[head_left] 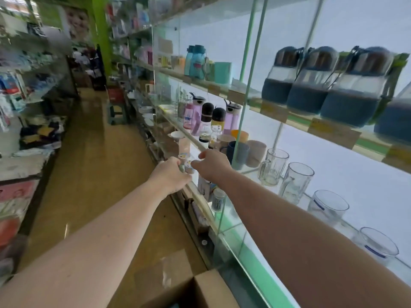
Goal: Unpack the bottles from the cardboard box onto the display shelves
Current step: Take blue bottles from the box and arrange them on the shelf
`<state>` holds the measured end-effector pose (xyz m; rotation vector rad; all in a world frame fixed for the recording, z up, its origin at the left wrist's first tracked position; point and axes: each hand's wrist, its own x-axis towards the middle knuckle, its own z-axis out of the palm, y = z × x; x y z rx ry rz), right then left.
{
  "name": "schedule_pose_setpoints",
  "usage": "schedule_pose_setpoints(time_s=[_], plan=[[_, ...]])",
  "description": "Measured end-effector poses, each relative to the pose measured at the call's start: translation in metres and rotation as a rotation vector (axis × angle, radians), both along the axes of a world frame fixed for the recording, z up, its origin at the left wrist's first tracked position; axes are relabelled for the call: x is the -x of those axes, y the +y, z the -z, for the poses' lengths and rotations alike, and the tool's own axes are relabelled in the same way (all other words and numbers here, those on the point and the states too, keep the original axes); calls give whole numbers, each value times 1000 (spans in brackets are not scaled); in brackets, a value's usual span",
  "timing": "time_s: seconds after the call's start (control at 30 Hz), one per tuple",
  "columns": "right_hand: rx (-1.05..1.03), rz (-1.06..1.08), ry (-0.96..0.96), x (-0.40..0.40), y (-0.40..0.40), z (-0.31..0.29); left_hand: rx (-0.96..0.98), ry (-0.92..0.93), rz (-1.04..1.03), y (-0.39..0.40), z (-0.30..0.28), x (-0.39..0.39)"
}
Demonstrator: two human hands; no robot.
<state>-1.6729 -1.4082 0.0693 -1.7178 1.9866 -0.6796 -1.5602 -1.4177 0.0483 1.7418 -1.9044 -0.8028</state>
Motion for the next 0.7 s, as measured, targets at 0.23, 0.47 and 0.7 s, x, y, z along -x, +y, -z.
schedule_pose_setpoints(time_s=[0.23,0.47,0.7], plan=[[-117,-109,-2,4,-27,51,-77,-14,-133,-3,39,6],[-240,-258,6,16,-49,117,-204,-40,-290,-4,98,20],[-413,-300,-38,10,-48,217,-359,-80,-344,1,197,11]])
